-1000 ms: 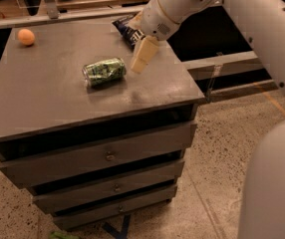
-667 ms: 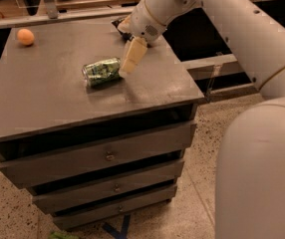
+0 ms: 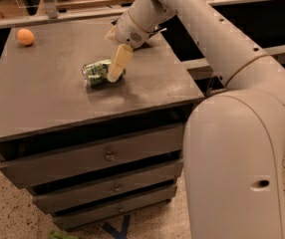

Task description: Move green can near orange

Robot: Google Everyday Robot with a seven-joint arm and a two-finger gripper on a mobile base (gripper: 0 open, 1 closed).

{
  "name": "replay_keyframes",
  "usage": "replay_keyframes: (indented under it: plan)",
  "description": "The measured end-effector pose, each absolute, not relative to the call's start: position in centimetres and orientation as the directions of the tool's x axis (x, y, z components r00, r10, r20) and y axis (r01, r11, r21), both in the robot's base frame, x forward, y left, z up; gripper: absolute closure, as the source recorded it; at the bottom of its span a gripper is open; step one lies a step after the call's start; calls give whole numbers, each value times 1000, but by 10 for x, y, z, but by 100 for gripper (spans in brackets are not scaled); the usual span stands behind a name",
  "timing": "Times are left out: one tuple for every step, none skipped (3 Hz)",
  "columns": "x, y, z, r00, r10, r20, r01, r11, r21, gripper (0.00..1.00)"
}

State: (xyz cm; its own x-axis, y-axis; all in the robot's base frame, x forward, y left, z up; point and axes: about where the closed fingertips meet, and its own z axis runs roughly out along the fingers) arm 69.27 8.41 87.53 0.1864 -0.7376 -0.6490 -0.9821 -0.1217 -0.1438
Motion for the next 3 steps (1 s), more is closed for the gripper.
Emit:
replay_keyframes:
  plan:
    - [692,96,862,186,-735,-653,-982,-151,-110,0]
    - [688,100,857,196,-737,-647,-980,-171,-102,15]
    - [680,100,858,232,-722,-651,-971,-210,-112,38]
